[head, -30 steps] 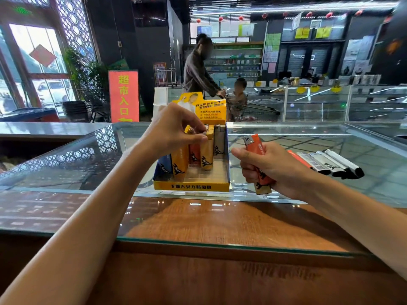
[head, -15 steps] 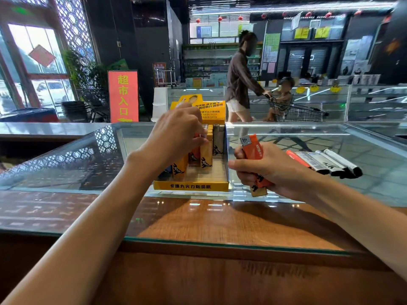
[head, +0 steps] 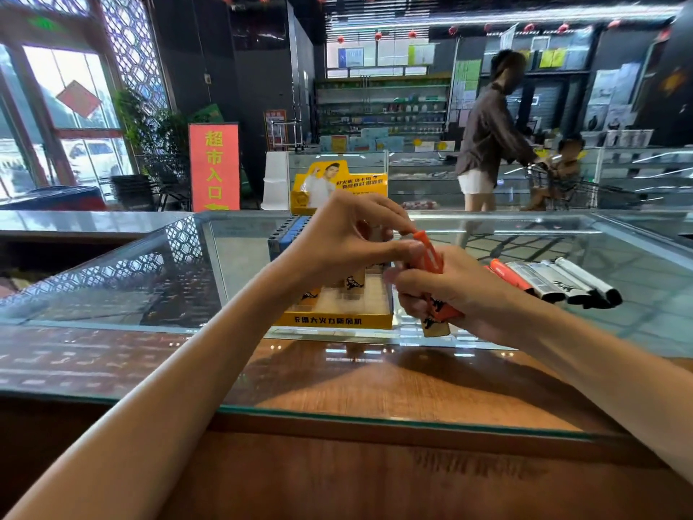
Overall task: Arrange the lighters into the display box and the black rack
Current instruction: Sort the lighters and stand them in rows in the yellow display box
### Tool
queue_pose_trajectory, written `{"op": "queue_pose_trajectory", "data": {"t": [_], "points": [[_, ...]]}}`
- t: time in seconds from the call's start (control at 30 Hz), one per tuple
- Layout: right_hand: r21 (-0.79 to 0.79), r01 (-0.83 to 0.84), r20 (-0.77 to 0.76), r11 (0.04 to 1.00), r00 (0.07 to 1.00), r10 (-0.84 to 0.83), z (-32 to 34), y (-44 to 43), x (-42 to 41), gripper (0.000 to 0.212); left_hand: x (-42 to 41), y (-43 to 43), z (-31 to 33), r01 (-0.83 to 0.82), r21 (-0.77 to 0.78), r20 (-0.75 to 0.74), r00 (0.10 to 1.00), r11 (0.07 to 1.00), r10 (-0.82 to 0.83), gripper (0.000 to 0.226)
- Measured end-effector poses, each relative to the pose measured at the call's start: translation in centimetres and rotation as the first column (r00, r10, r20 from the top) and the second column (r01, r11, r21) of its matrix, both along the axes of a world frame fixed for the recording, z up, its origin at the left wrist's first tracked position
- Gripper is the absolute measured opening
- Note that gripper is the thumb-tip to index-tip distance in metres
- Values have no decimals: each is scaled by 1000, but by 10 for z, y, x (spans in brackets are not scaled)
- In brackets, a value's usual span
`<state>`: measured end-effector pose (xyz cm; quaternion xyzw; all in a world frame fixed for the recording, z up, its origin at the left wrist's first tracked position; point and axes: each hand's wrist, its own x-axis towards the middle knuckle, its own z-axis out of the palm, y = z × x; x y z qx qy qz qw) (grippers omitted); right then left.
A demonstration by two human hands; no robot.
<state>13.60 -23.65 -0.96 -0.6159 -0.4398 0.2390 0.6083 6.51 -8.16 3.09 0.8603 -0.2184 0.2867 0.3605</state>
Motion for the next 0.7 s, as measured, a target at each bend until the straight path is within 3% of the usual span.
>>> {"op": "queue_pose_trajectory", "data": {"t": [0.13,0.23,0.4,0.7], "points": [[27,-41,-226,999,973,46,4,0,3,26,-4,22,7,12,-223,-64,998,975,-27,21],[30,-29,-270,999,962,36,3,0,3,12,-5,45,10,-96,-283,-90,993,954,73,20],[23,-11,-198,1000,980,15,0,-2,3,23,-8,64,10,-239,-223,-13,970,945,242,19],[16,-24,-129,1000,991,26,-2,-5,5,40,0,62,3,-393,29,73,918,919,390,16]]}}
